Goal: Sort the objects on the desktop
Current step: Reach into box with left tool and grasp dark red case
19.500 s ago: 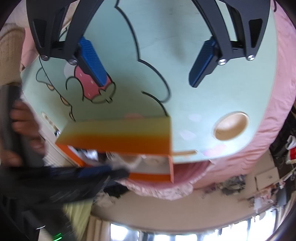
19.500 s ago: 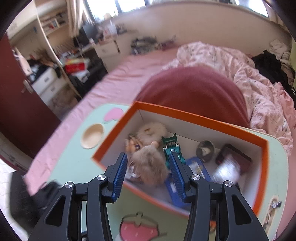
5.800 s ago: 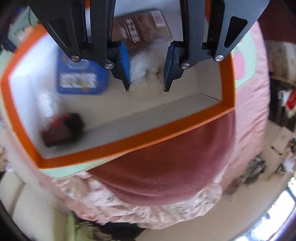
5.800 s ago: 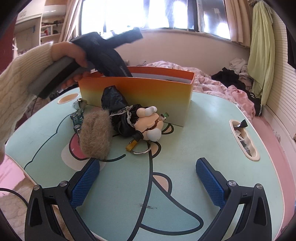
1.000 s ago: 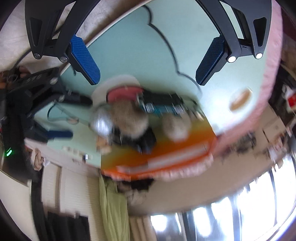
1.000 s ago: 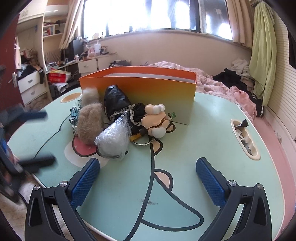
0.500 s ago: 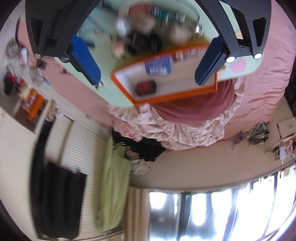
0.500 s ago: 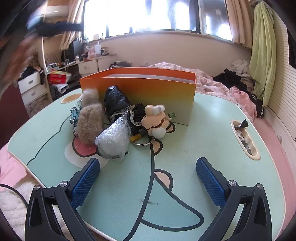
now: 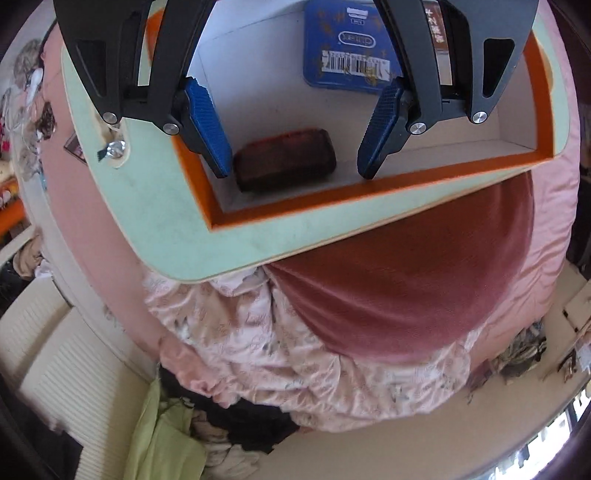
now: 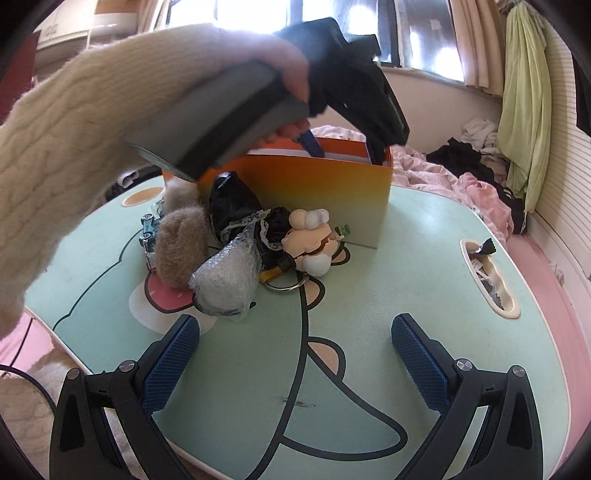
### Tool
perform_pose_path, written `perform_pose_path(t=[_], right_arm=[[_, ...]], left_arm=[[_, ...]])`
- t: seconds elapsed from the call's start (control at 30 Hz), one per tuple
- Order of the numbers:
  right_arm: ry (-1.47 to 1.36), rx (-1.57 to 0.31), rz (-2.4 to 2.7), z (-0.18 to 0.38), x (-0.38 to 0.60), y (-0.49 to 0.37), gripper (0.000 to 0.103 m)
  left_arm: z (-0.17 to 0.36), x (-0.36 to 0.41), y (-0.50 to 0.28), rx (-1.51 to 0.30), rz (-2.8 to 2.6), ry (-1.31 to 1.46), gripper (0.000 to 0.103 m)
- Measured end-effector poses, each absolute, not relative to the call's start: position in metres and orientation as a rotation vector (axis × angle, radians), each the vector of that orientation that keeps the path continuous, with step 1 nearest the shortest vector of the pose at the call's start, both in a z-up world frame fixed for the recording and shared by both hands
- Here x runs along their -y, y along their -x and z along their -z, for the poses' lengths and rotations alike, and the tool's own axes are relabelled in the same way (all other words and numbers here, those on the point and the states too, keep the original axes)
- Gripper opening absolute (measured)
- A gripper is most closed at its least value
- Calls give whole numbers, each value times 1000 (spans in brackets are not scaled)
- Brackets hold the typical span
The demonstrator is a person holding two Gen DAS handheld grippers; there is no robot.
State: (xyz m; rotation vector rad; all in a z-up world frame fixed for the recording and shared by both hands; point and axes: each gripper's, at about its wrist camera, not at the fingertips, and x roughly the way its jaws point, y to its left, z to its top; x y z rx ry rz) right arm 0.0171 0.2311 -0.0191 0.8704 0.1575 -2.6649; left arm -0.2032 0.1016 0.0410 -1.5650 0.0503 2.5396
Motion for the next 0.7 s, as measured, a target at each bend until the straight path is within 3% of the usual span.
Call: perform_pose_path(t=[0.13, 0.37, 0.53, 0.7], right_arm=[[-870, -157, 2666, 19, -230, -17, 103], [-868, -158, 2668, 18, -228, -18, 103], [-867, -157, 2669, 18, -228, -18, 103], [-867, -157, 2669, 18, -227, -18, 103]], left_arm=[[-36, -104, 206, -52, -2517, 1589, 63], [-48, -82, 194, -23, -2552, 1447, 62], [-102, -40, 136, 78, -2609, 1141, 62], [-134, 12, 29, 148, -2581, 868, 62]])
